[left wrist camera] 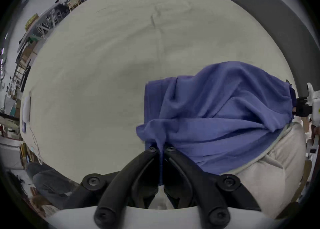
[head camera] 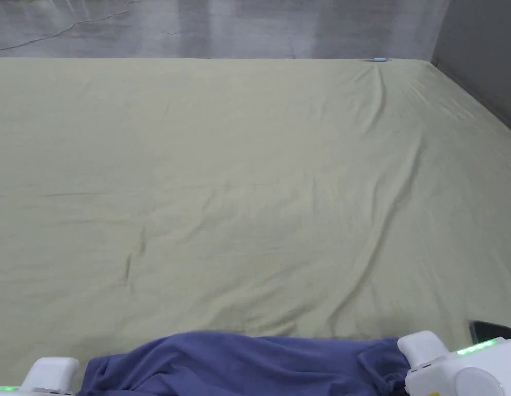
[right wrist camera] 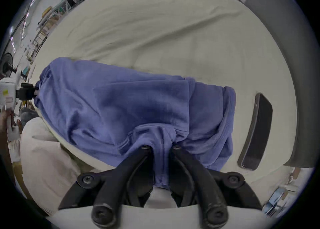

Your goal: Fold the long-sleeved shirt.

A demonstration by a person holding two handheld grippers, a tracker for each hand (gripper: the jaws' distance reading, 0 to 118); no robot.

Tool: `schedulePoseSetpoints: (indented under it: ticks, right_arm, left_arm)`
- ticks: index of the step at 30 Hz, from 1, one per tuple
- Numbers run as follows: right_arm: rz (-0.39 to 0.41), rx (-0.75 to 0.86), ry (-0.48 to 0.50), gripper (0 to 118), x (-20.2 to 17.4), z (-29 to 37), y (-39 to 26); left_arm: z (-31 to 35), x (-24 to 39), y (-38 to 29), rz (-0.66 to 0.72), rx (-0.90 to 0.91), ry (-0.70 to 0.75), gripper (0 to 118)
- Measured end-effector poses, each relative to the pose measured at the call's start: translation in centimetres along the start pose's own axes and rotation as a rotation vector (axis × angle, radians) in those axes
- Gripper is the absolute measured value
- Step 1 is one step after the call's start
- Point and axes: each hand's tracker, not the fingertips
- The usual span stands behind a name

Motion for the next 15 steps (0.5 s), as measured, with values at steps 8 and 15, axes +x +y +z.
schedulePoseSetpoints:
  ticks: [8, 15]
  right_arm:
    - [-0.132, 0.05, 0.063, 85, 1.1, 4.9, 0.7]
    - [-0.158, 0.241, 0.152, 0, -1.5, 9.2, -1.3]
  left_arm:
    - [5.2, -0.5, 0.9, 0.112, 0.156, -0.056, 115]
    - [7.3, 1.5, -0.6, 0.109, 0.165, -0.181, 48]
